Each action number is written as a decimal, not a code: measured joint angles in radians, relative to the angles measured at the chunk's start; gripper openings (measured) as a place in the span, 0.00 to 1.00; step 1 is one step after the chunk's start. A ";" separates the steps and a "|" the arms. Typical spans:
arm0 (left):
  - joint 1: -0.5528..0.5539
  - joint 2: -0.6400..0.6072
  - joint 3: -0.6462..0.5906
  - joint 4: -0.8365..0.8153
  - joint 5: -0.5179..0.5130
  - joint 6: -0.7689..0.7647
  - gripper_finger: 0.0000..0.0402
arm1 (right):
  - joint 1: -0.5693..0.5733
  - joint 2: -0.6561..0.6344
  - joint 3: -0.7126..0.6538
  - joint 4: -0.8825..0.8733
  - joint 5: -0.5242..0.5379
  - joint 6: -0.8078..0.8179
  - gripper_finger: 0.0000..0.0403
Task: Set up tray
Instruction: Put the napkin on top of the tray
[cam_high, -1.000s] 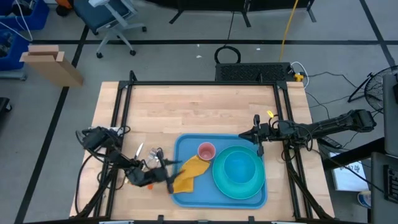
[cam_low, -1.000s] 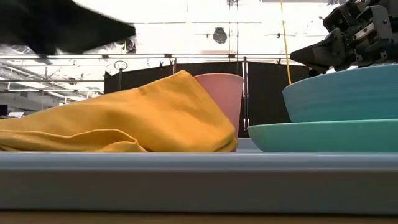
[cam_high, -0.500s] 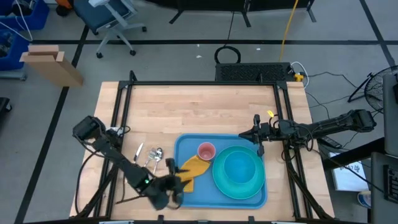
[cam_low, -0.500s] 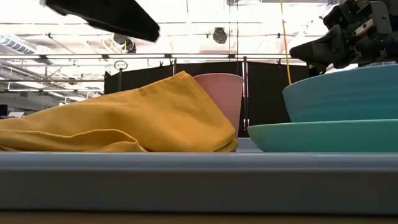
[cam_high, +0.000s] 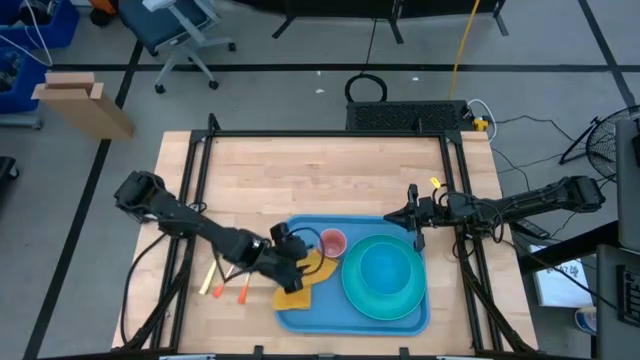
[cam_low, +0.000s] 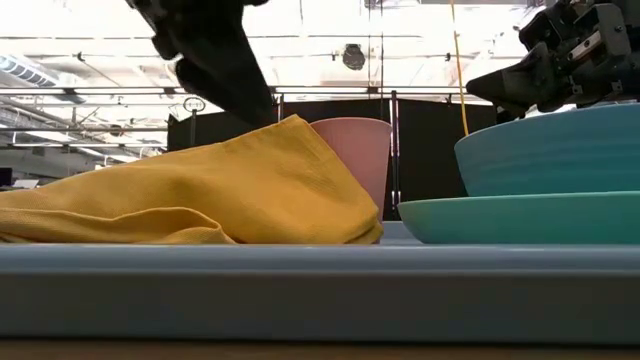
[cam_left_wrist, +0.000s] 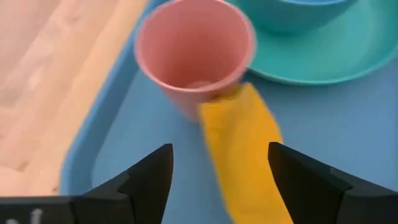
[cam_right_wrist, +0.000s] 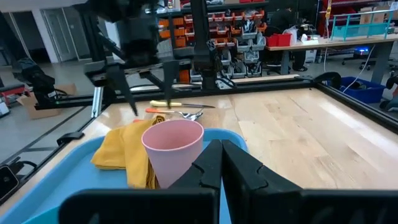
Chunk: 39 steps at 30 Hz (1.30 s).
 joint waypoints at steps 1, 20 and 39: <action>0.010 0.000 0.000 -0.010 0.000 0.005 0.68 | 0.000 0.000 0.000 -0.002 0.000 0.000 0.00; 0.090 0.014 -0.098 0.127 0.182 0.066 0.48 | 0.000 0.000 0.000 0.002 0.001 -0.016 0.00; 0.004 -0.019 -0.105 0.027 0.005 -0.017 0.01 | 0.000 0.000 0.000 0.003 0.000 -0.017 0.00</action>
